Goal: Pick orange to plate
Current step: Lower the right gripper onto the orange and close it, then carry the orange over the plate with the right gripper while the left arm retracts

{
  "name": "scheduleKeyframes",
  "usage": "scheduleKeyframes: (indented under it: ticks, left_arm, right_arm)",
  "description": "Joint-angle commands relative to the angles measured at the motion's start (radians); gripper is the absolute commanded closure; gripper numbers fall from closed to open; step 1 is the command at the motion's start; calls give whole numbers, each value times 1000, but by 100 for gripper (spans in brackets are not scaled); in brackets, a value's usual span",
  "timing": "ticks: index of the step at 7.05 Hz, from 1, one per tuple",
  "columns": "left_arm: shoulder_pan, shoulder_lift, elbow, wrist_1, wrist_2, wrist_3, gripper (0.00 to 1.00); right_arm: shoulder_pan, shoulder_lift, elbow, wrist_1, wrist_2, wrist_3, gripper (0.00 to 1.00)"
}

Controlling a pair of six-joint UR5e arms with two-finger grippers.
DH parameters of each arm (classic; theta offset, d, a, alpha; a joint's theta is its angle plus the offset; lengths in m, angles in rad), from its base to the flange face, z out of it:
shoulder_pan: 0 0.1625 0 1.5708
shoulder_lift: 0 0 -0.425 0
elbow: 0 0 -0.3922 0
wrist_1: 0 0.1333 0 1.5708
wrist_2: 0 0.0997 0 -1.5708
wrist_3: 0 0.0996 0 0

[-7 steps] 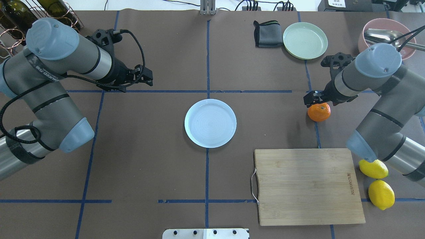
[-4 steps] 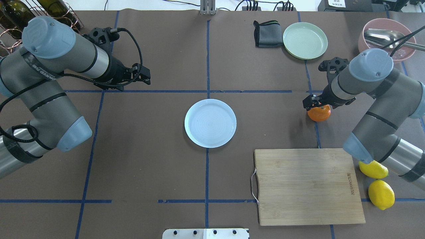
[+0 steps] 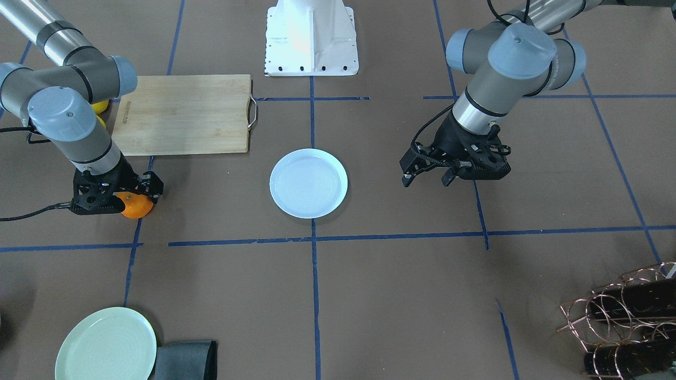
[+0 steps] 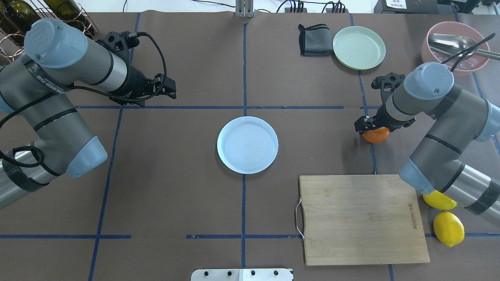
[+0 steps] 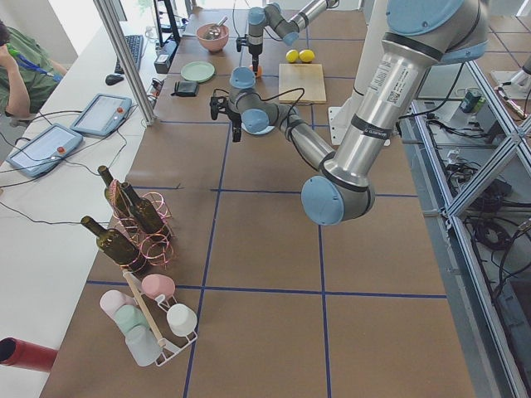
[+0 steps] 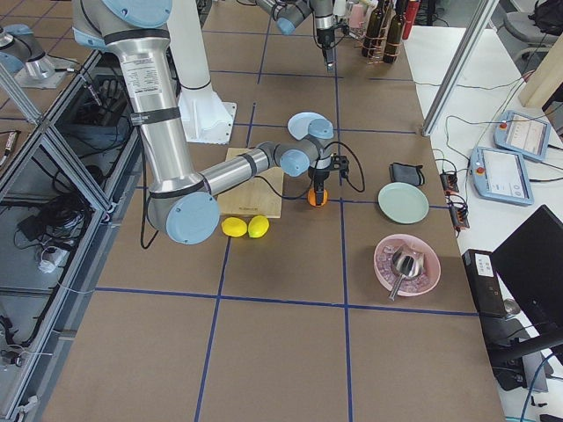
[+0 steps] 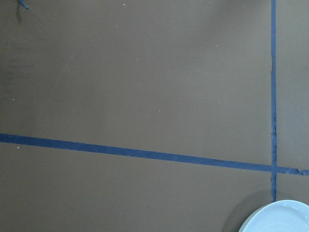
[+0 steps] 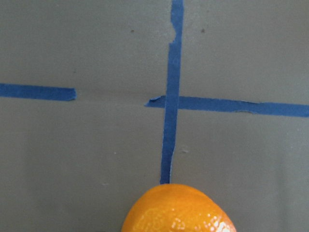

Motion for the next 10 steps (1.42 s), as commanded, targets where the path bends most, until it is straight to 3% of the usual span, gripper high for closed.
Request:
scheduleKeyframes:
  ticks: [1,2,3,5,6,9,10]
  left_arm:
    - [-5,12,-11,0,0,18,0]
    - [-17,20,-15,0,0,59,0]
    - [-17,63,-55,-3,5,86,0]
    - [-80,130,-86,-2,8,260,0]
    - [-113,211,-118,-2,8,400,0]
    - [-308,400,-130,1,-2,912,0]
    - [-372,416,-130,2,-17,966,0]
  right_arm:
    - [-1,11,-18,1,0,0,53]
    - [1,11,-9,3,1,-3,89]
    - [4,11,32,6,9,-2,100]
    - [2,12,118,-5,12,6,100]
    - [2,38,133,-10,12,13,100]
    - [-63,205,130,-89,15,183,100]
    - [-83,233,130,-102,11,200,100]
